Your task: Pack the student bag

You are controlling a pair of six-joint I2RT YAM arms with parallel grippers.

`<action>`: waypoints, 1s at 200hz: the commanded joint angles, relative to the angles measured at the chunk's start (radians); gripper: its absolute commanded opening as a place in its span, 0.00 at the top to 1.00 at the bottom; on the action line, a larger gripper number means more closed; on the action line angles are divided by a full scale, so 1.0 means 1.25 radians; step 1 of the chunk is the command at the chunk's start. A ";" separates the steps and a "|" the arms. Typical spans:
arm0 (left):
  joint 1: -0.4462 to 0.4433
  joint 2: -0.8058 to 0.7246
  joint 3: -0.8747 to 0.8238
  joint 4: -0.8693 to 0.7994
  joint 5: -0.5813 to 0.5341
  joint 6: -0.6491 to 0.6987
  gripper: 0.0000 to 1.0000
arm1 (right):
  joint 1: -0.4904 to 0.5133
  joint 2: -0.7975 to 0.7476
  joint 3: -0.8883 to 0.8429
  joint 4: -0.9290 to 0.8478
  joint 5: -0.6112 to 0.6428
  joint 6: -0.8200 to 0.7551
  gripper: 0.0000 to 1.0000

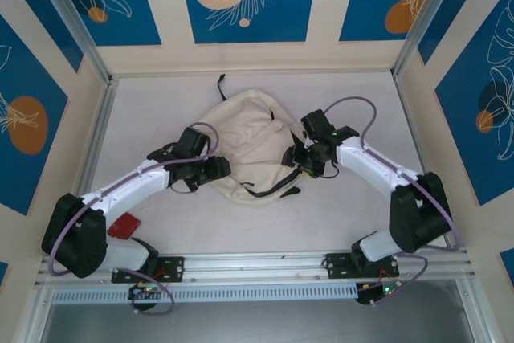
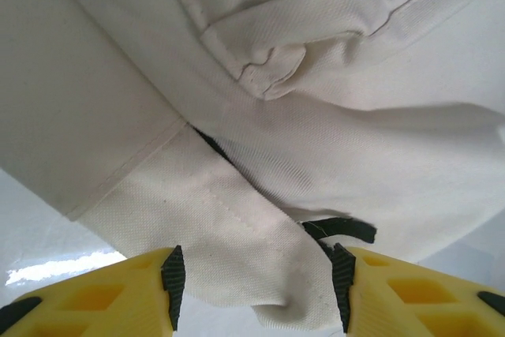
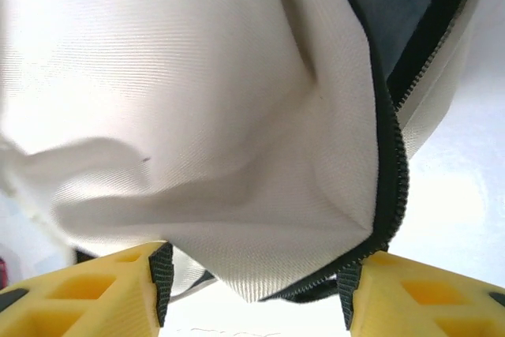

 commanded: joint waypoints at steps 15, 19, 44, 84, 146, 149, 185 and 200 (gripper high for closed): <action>-0.018 -0.026 -0.010 0.031 0.028 -0.014 0.47 | -0.026 -0.071 0.016 0.012 0.050 -0.029 0.39; -0.019 -0.025 -0.008 0.034 0.029 -0.014 0.47 | -0.034 -0.064 0.022 0.010 0.050 -0.036 0.40; -0.024 -0.015 0.011 0.038 0.033 -0.009 0.50 | -0.092 0.005 0.061 0.005 0.050 -0.077 0.45; -0.034 0.022 0.054 0.037 0.028 0.004 0.50 | -0.141 0.141 0.136 -0.002 -0.041 -0.136 0.50; -0.037 0.032 0.068 0.021 0.017 0.006 0.50 | -0.160 0.201 0.093 0.043 -0.241 -0.115 0.54; -0.037 0.031 0.068 0.020 0.016 0.006 0.50 | -0.163 0.196 0.084 0.056 -0.257 -0.108 0.53; -0.037 0.023 0.071 0.003 0.003 0.010 0.49 | -0.214 0.137 -0.028 0.219 -0.425 -0.009 0.46; -0.036 0.021 0.074 -0.001 0.000 0.011 0.49 | -0.230 0.127 -0.059 0.288 -0.491 0.034 0.45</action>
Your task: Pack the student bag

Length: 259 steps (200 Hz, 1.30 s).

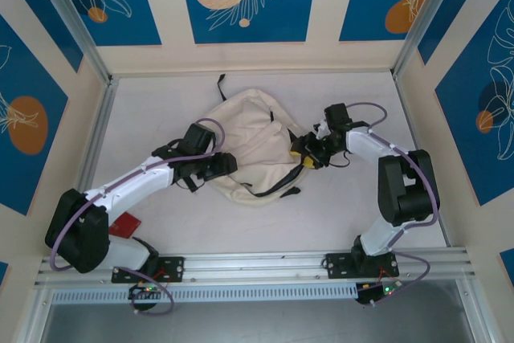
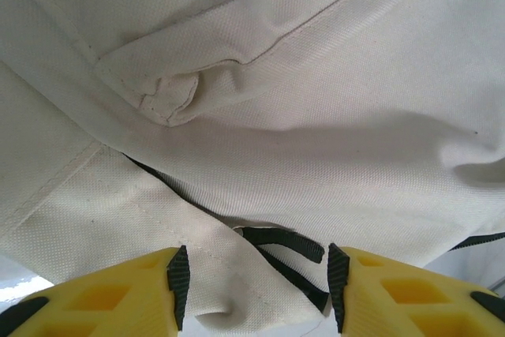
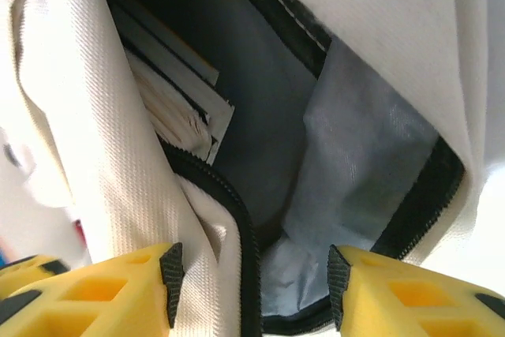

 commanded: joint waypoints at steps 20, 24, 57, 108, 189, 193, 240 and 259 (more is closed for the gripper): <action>-0.008 -0.011 0.033 -0.029 -0.021 0.014 0.48 | -0.035 -0.047 -0.071 0.222 -0.233 0.149 0.45; -0.007 -0.011 0.034 -0.031 -0.022 0.016 0.48 | -0.038 -0.048 -0.077 0.245 -0.241 0.163 0.46; -0.008 -0.012 0.042 -0.038 -0.028 0.017 0.48 | -0.055 -0.067 -0.102 0.347 -0.254 0.234 0.57; -0.007 -0.005 0.045 -0.027 -0.020 0.007 0.48 | -0.092 -0.098 -0.040 0.335 -0.211 0.198 0.83; -0.007 0.019 0.025 0.024 -0.015 -0.020 0.48 | -0.106 -0.121 0.000 0.315 -0.232 0.122 0.91; -0.007 0.019 0.021 0.024 -0.017 -0.021 0.48 | -0.106 -0.131 -0.009 0.295 -0.215 0.109 0.91; -0.008 0.000 -0.018 0.014 -0.045 -0.030 0.46 | -0.098 -0.205 -0.095 0.000 0.087 0.028 0.79; -0.008 -0.018 -0.031 0.002 -0.063 -0.035 0.43 | -0.079 -0.241 -0.087 -0.100 0.209 0.033 0.64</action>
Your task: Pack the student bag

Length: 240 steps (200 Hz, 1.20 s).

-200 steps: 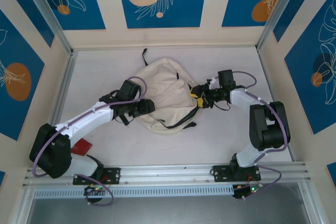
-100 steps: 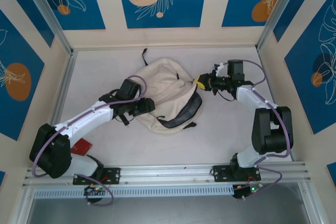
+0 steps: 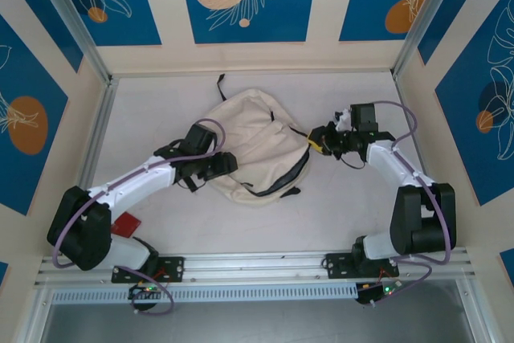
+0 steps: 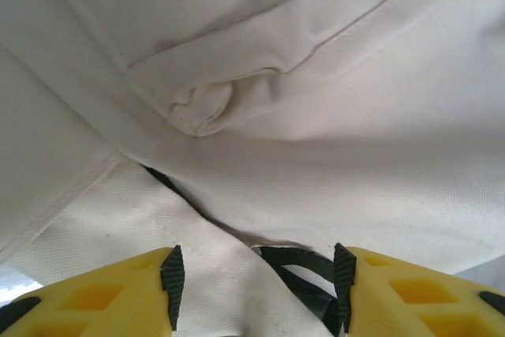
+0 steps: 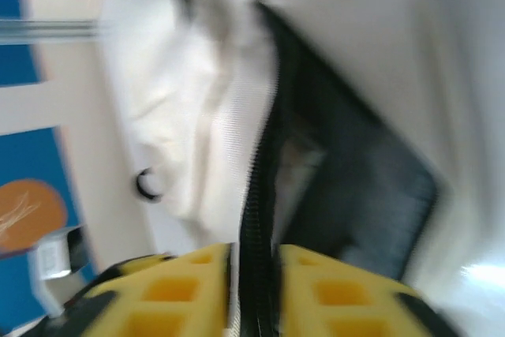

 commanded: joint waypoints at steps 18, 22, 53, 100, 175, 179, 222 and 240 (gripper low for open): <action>-0.007 -0.051 -0.038 -0.013 -0.032 -0.022 0.40 | 0.073 -0.096 0.020 -0.235 0.268 -0.027 0.52; -0.007 -0.057 -0.042 -0.013 -0.030 -0.024 0.40 | 0.090 -0.103 0.027 -0.245 0.284 -0.024 0.50; -0.011 -0.102 -0.092 0.031 0.014 -0.049 0.38 | 0.259 -0.132 0.090 -0.330 0.433 0.021 0.44; -0.077 -0.113 -0.134 0.070 0.042 -0.077 0.52 | 0.468 -0.117 0.083 -0.253 0.373 0.103 0.50; -0.142 -0.023 -0.143 0.104 0.021 -0.120 0.78 | 0.577 0.113 0.128 -0.095 0.233 0.166 0.68; -0.144 -0.023 -0.150 0.103 0.019 -0.124 0.79 | 0.577 0.117 0.127 -0.093 0.234 0.167 0.68; -0.148 -0.021 -0.218 0.112 0.018 -0.156 0.88 | 0.577 0.164 0.104 -0.054 0.192 0.182 0.67; -0.148 -0.016 -0.228 0.111 0.015 -0.157 0.89 | 0.584 0.180 0.107 -0.048 0.192 0.184 0.65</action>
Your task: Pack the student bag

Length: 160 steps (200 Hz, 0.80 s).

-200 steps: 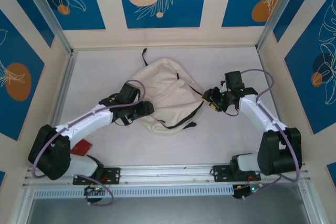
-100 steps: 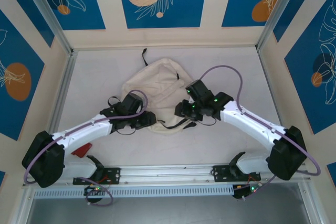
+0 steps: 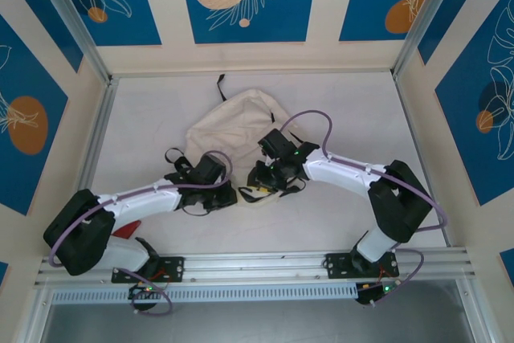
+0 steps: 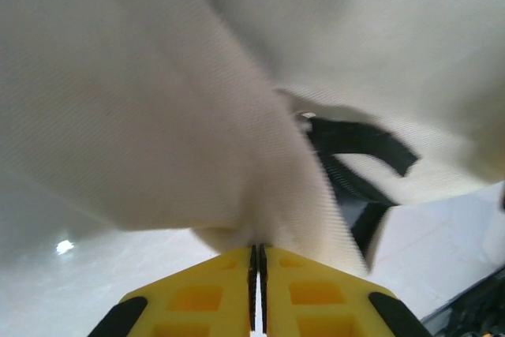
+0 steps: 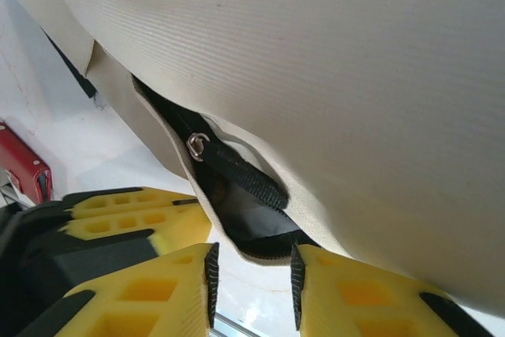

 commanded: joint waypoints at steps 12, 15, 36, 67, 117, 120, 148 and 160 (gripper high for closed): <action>-0.009 0.021 -0.018 -0.006 -0.009 -0.018 0.88 | 0.011 0.036 0.009 0.015 -0.026 0.016 0.63; -0.010 0.022 -0.017 -0.005 -0.009 -0.017 0.88 | 0.012 0.039 0.011 0.012 -0.023 0.015 0.62; -0.010 0.034 -0.011 0.000 -0.006 -0.014 0.89 | 0.020 0.060 0.025 -0.014 0.012 -0.001 0.58; -0.010 0.043 -0.004 -0.001 -0.011 -0.010 0.88 | 0.021 0.090 0.034 -0.009 0.006 -0.016 0.57; -0.010 0.049 0.008 -0.005 -0.026 -0.006 0.89 | 0.021 0.138 0.058 -0.006 0.001 -0.038 0.58; -0.010 0.049 0.008 -0.005 -0.027 -0.007 0.89 | 0.021 0.139 0.060 -0.007 0.003 -0.039 0.58; -0.010 0.054 0.014 -0.009 -0.031 -0.004 0.88 | 0.022 0.159 0.072 -0.005 0.012 -0.052 0.60; -0.010 0.051 0.017 -0.017 -0.035 -0.003 0.88 | 0.021 0.163 0.074 -0.008 0.027 -0.058 0.61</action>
